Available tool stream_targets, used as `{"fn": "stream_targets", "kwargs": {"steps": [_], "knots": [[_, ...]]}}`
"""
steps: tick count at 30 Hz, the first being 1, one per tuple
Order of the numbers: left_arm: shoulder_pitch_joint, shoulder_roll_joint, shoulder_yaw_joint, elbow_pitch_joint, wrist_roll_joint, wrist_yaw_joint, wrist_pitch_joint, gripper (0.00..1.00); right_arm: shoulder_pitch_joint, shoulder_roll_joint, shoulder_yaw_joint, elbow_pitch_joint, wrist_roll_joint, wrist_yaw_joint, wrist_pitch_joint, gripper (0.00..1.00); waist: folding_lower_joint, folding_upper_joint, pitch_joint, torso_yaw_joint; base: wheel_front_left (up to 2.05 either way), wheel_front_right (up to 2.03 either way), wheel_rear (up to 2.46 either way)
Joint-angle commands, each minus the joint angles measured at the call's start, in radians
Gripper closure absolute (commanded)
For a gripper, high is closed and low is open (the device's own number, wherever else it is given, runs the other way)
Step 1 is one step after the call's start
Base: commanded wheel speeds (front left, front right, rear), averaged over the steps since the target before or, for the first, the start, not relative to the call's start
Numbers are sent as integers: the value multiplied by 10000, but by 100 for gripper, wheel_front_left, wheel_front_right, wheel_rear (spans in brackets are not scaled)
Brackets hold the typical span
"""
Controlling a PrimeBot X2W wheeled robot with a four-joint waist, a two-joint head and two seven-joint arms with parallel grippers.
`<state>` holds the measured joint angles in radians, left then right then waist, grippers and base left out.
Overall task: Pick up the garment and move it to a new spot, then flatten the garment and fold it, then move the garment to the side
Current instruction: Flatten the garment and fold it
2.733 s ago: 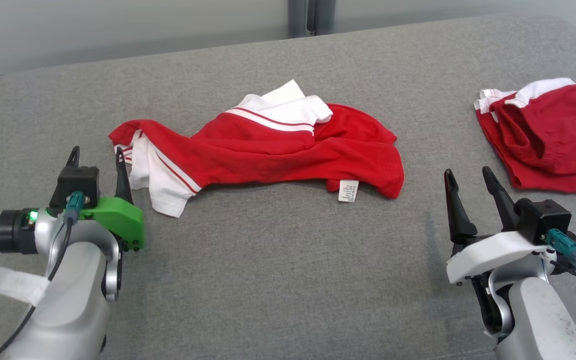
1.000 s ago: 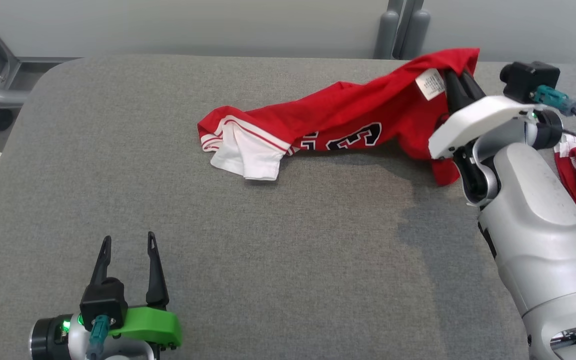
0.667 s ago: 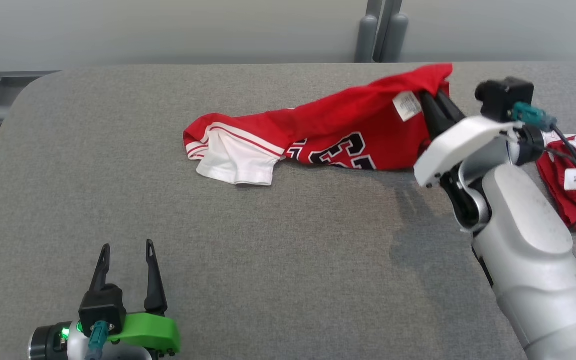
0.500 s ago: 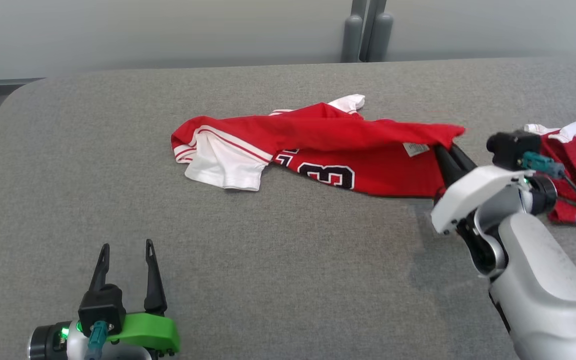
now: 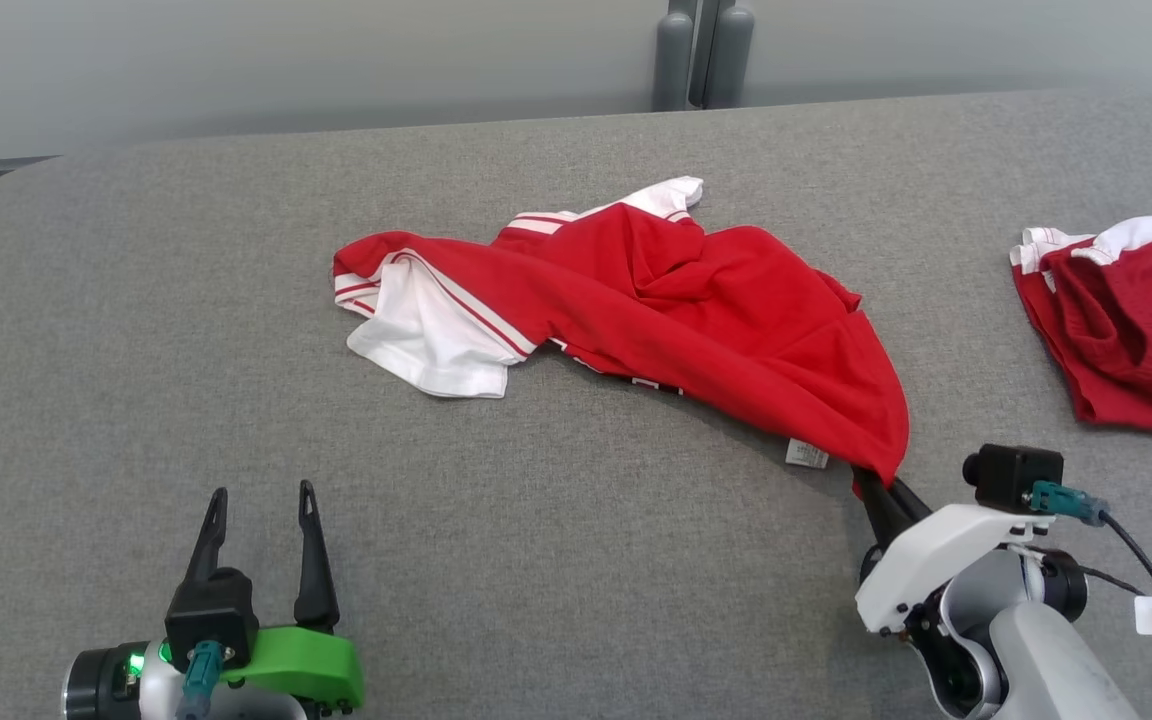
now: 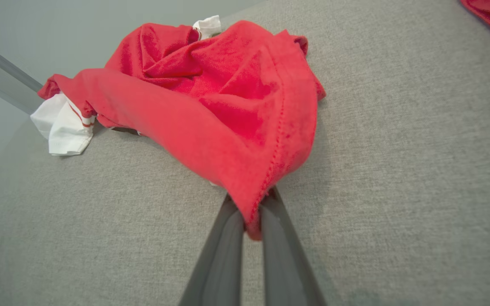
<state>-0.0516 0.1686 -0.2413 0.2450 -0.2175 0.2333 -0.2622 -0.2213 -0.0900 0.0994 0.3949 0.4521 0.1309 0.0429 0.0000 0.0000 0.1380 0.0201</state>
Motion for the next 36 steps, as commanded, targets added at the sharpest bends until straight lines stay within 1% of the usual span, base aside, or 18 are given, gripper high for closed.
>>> {"fn": "stream_targets", "kwargs": {"steps": [1, 4, 6, 7, 15, 19, 23, 26, 29, 36], "knots": [[-87, 10, 38, 26, 86, -17, -33, 0, 189, 22, 20, -5, 34, -4, -4, 100, 0, 0, -15, -17, 0, 0, 0], [18, 47, 68, 78, 105, -49, -34, 0, 403, 172, 75, 201, -142, -4, -226, 100, 0, 0, -61, -108, 0, 0, 0], [41, 45, 53, 115, 110, -68, -34, 0, 454, 218, 130, 353, -186, -4, -310, 30, 0, 0, -91, -172, 0, 0, 0], [44, 44, 37, 133, 116, -78, -34, 0, 462, 228, 153, 413, -239, -4, -353, 0, 0, 0, -101, -205, 0, 0, 0], [94, -7, -9, 222, 112, -123, -34, 0, 637, 188, -20, 560, -399, -4, -662, 0, 0, 0, -180, -545, 0, 0, 0], [93, -35, -21, 246, 94, -156, -34, 0, 895, 94, -275, 340, -426, -4, -699, 0, 0, 0, -183, -729, 0, 0, 0], [87, -33, -24, 316, 24, -213, -34, 0, 1123, -43, -799, -86, -479, -4, -718, 0, 0, 0, -158, -942, 0, 0, 0], [-239, 49, -35, 473, -48, -367, -25, 0, 1137, -70, -1210, -519, -640, -4, -728, 0, 0, 0, -79, -1098, 0, 0, 0], [-706, 130, 2, 751, -184, -576, 138, 0, 1011, -12, -1402, -993, -717, -4, -689, 0, 0, 0, 50, -1237, 0, 0, 0], [-2295, 242, 324, 2022, -926, -1256, 824, 0, 719, 150, -1128, -1827, -738, -4, -526, 0, 0, 0, 500, -1642, 0, 0, 0]]}}
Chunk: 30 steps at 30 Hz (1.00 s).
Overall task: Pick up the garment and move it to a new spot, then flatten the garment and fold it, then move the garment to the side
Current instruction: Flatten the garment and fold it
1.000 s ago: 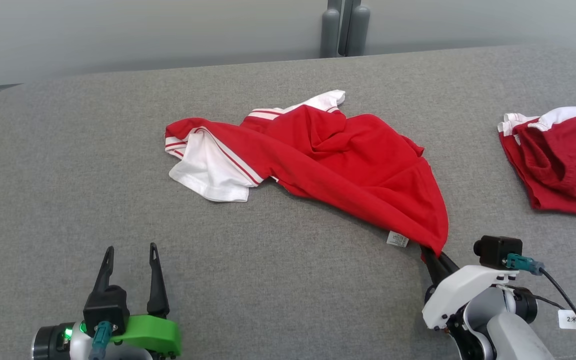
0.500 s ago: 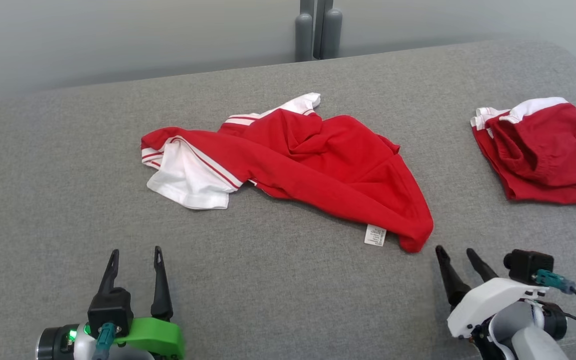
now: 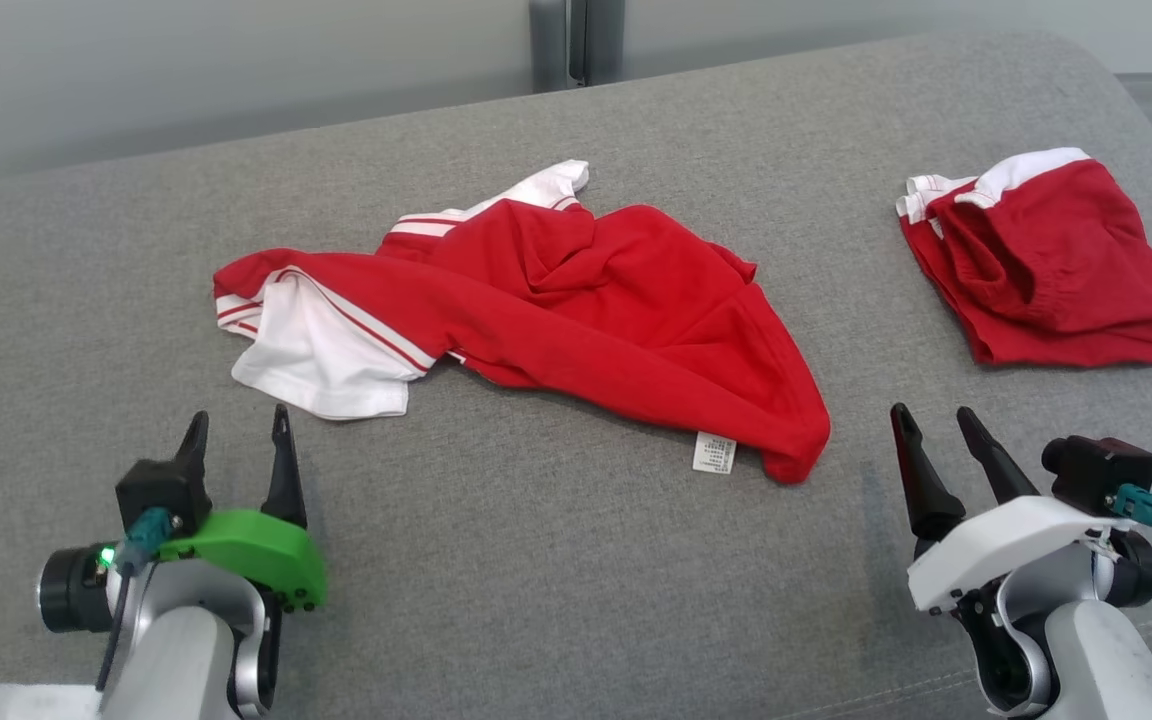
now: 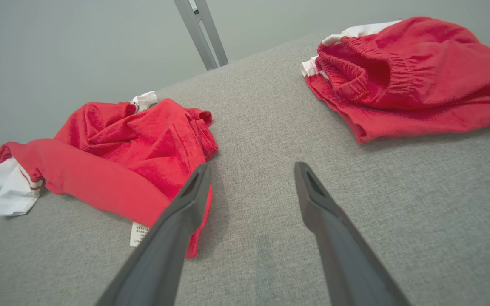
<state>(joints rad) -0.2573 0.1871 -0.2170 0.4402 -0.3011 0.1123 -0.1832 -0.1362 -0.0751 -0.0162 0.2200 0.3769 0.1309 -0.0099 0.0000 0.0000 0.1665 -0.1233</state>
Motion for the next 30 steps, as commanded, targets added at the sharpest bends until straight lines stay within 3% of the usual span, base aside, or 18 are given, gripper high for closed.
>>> {"fn": "stream_targets", "kwargs": {"steps": [1, 10, 16, 21, 22, 23, 24, 25, 30], "knots": [[-468, 70, 156, 278, -225, -129, 130, 0, -191, 21, 86, -166, 22, -4, 19, 0, 0, 0, 299, -280, 0, 0, 0], [-2143, 621, 189, 2055, -327, -757, 334, 0, -458, 37, 349, -594, 82, -4, -55, 0, 0, 0, 890, -796, 0, 0, 0], [-2837, 850, 52, 2933, -222, -967, 229, 0, -551, 20, 344, -649, 94, -4, -96, 0, 0, 0, 1082, -929, 0, 0, 0], [-3255, 940, -245, 3617, -160, -1428, 313, 0, -567, 30, 298, -638, 91, -4, -126, 0, 0, 0, 1157, -949, 0, 0, 0], [-3303, 937, -304, 3703, -137, -1516, 265, 20, -574, 31, 273, -631, 85, -4, -135, 0, 0, 0, 1159, -932, 0, 0, 0], [-3347, 922, -316, 3785, -169, -1559, 198, 55, -584, 34, 251, -620, 74, -4, -153, 0, 0, 0, 1152, -908, 0, 0, 0], [-3378, 908, -344, 3855, -182, -1612, 128, 82, -588, 38, 223, -604, 61, -4, -173, 0, 0, 0, 1134, -873, 0, 0, 0], [-3422, 861, -412, 3904, -153, -1671, -63, 100, -586, 43, 173, -578, 22, -4, -201, 0, 0, 0, 1072, -777, 0, 0, 0], [-3178, 667, -248, 3500, -459, -1761, -535, 100, -543, 62, 114, -517, -10, -4, -264, 0, 0, 0, 815, -447, 0, 0, 0]]}}
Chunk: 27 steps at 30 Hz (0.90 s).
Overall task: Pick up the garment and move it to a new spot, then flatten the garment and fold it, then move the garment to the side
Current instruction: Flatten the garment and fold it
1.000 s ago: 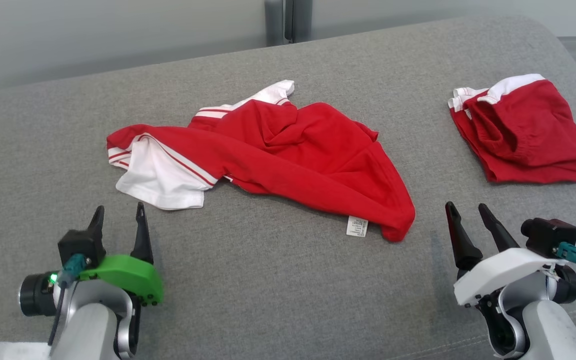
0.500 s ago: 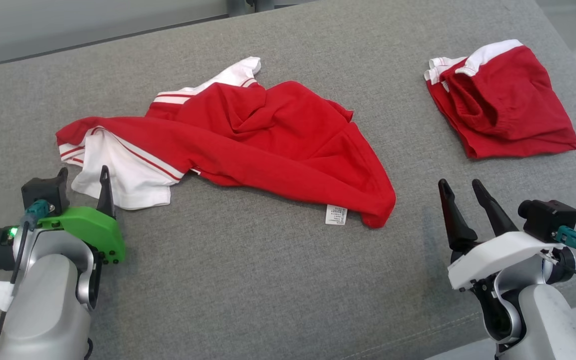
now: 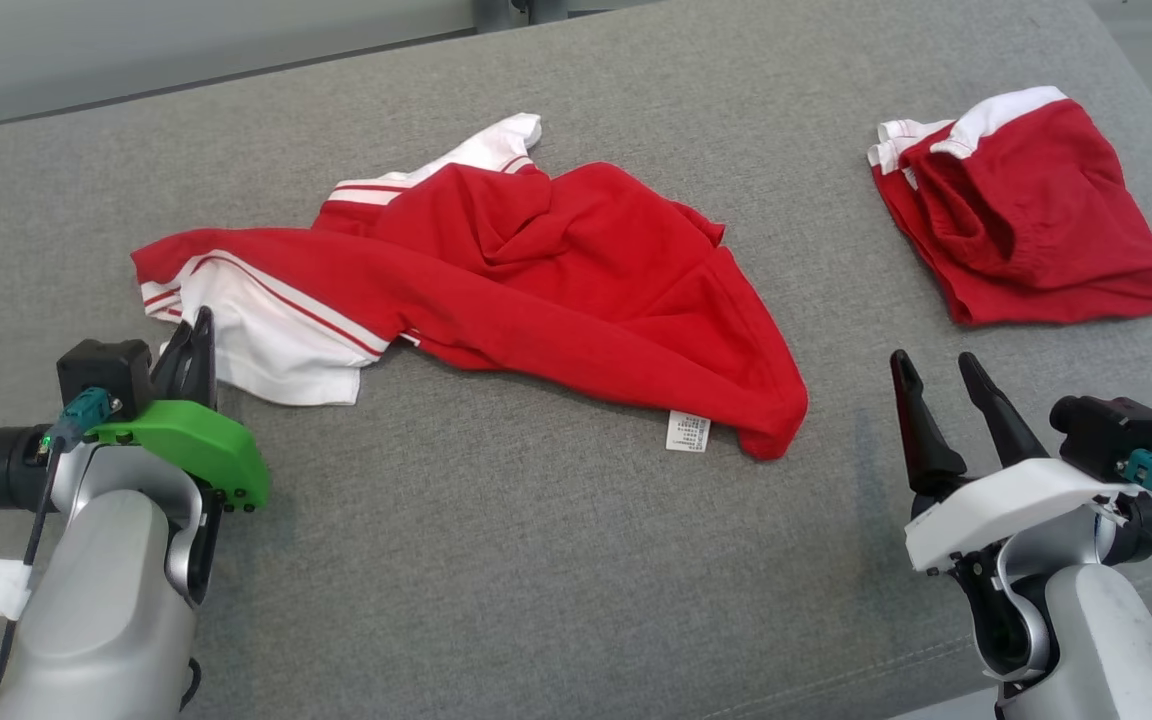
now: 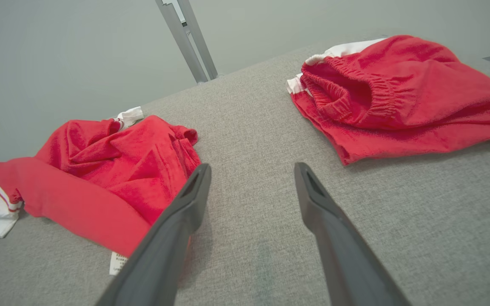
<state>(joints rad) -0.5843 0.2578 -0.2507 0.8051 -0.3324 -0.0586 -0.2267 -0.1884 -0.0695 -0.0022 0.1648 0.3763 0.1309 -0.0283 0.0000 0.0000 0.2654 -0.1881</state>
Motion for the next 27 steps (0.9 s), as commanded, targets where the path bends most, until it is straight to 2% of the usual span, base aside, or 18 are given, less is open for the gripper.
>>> {"fn": "stream_targets", "kwargs": {"steps": [1, 5, 8, 12, 19, 23, 27], "knots": [[233, -80, 150, -335, -228, -70, -161, 100, -6, 12, -28, 42, 0, -4, -88, 0, 0, 0, -237, 280, 0, 0, 0], [886, -162, 325, -1485, -428, -58, -309, 100, 97, 30, -63, 93, 17, -4, -86, 0, 0, 0, -518, 654, 0, 0, 0], [1685, -70, 420, -2650, -528, 161, -280, 100, 167, 38, -79, 122, 25, -4, -67, 0, 0, 0, -731, 942, 0, 0, 0], [3035, 35, 566, -4618, -712, 622, 226, 100, 220, 55, -146, 156, 21, -4, -50, 0, 0, 0, -969, 1313, 0, 0, 0], [5546, 128, 816, -7880, -1052, 1698, 1672, 100, 347, 87, -349, 230, -67, -4, -20, 0, 0, 0, -1208, 1829, 0, 0, 0], [6444, 59, 1014, -8470, -1264, 2163, 2074, 100, 340, 102, -341, 315, -99, -4, 7, 0, 0, 0, -1260, 1909, 0, 0, 0], [6794, -62, 1151, -8427, -1515, 2360, 2295, 100, 315, 116, -300, 355, -97, -4, 25, 0, 0, 0, -1246, 1885, 0, 0, 0]]}}
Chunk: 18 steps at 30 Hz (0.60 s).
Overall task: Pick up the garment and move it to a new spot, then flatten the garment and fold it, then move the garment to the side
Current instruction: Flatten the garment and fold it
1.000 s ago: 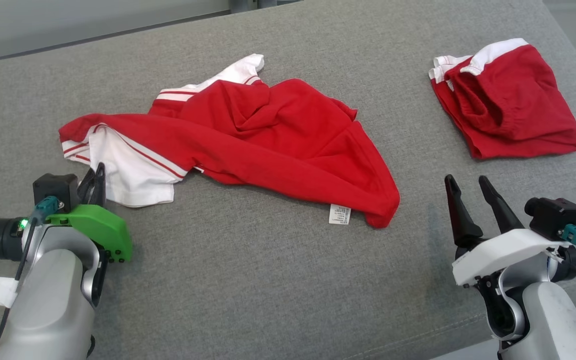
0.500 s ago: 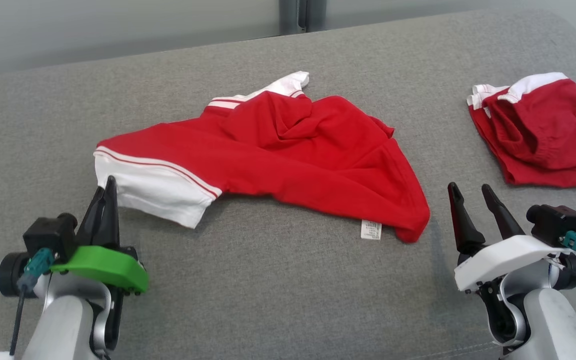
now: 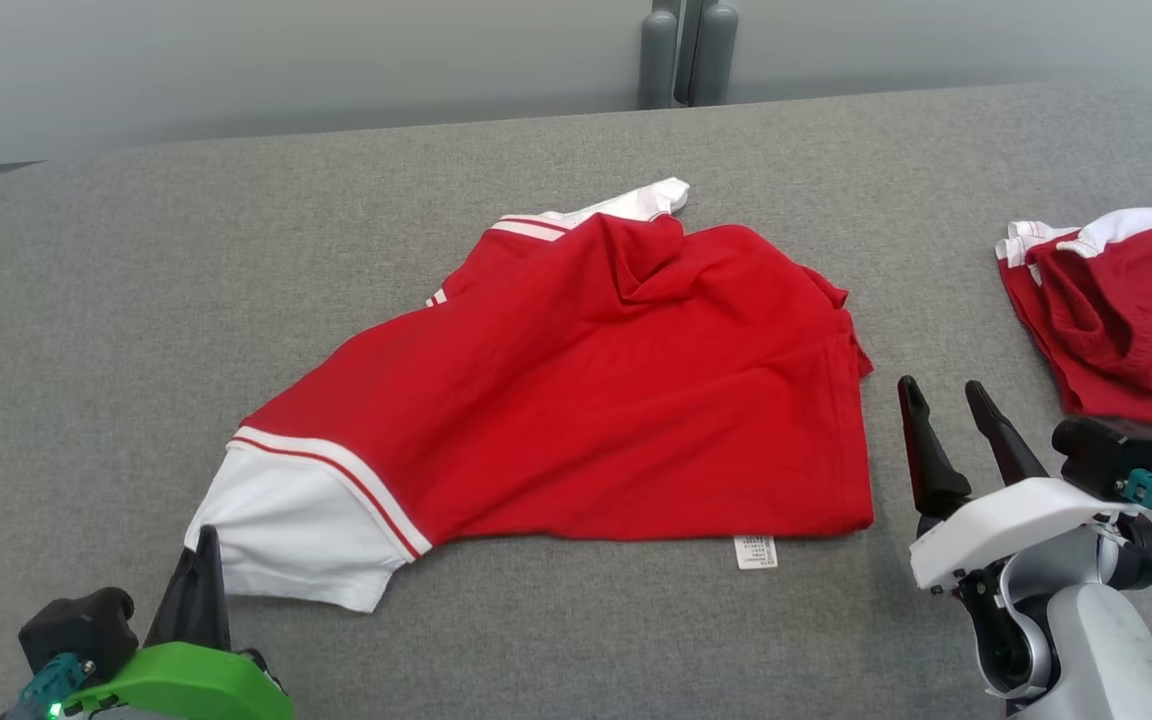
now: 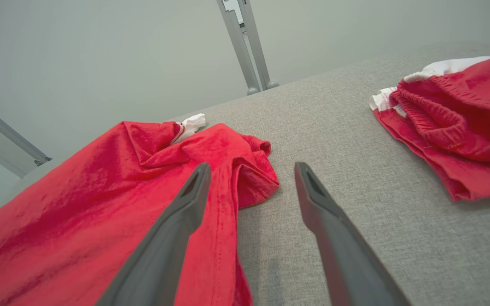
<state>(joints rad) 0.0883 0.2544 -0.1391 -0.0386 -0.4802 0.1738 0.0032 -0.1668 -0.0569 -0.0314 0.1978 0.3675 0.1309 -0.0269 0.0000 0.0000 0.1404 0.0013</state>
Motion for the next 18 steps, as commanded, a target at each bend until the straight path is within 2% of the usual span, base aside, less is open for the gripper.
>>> {"fn": "stream_targets", "kwargs": {"steps": [1, 5, 12, 13, 14, 15, 18], "knots": [[116, -3, 58, 105, -72, 32, 52, 100, 97, -11, -2, 46, -13, -4, 25, 0, 0, 0, 12, -37, 0, 0, 0], [32, -181, 136, 811, -480, -69, 86, 100, 59, -12, -50, 112, -71, -4, 30, 0, 0, 0, 22, -227, 0, 0, 0], [-777, -271, 244, 2698, -469, -283, -679, 100, 168, -91, -366, 64, -258, -4, 67, 0, 0, 0, 15, -555, 0, 0, 0], [-900, -313, 237, 2924, -458, -320, -809, 69, 204, -101, -431, 37, -290, -4, 64, 0, 0, 0, 3, -583, 0, 0, 0], [-996, -343, 223, 3125, -437, -332, -922, 29, 237, -107, -508, 12, -304, -4, 86, 0, 0, 0, -14, -602, 0, 0, 0], [-1078, -345, 199, 3336, -394, -362, -1022, 0, 274, -127, -597, -19, -317, -4, 104, 0, 0, 0, -29, -619, 0, 0, 0], [-1243, -357, 106, 3841, -273, -395, -1328, 0, 484, -166, -858, -101, -359, -4, 153, 0, 0, 0, -100, -640, 0, 0, 0]]}}
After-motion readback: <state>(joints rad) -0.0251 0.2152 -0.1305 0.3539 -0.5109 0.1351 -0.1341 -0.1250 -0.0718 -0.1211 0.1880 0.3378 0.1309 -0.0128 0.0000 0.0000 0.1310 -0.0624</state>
